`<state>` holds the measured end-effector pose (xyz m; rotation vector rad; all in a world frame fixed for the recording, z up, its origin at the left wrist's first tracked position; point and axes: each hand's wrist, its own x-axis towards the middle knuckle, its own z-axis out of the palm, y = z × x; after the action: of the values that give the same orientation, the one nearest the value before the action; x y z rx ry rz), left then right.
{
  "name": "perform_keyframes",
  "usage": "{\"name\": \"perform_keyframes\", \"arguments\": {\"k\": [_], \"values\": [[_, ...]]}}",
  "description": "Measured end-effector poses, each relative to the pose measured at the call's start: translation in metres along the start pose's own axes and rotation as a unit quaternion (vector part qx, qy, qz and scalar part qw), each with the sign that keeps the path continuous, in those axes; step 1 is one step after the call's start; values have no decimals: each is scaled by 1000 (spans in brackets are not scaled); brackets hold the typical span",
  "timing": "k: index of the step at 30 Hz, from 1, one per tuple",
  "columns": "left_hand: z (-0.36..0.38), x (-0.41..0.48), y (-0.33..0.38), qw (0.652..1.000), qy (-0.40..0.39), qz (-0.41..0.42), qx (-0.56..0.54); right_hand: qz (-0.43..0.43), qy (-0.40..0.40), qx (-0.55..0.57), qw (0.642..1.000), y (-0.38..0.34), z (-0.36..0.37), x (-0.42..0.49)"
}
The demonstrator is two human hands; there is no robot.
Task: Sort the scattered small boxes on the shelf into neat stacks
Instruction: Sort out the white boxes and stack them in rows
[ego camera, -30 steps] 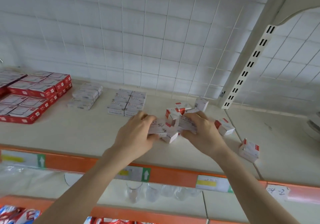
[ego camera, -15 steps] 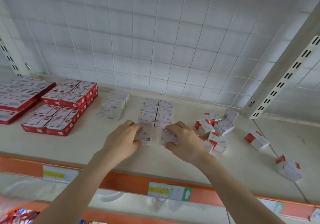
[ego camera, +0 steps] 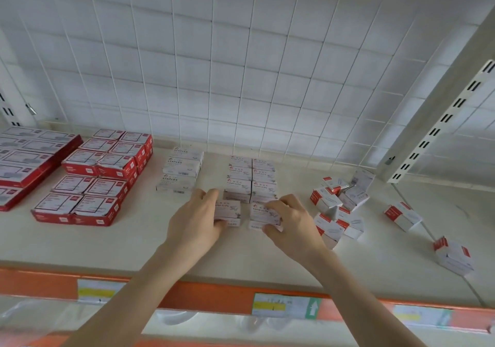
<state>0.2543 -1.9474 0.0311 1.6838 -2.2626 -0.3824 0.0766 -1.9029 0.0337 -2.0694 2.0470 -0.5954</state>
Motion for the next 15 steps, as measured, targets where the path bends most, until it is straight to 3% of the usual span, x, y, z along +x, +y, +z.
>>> {"name": "perform_keyframes", "arguments": {"k": [15], "values": [[7,14,17,999,14,44,-17,19,23,-27,999,0,4,9]]}}
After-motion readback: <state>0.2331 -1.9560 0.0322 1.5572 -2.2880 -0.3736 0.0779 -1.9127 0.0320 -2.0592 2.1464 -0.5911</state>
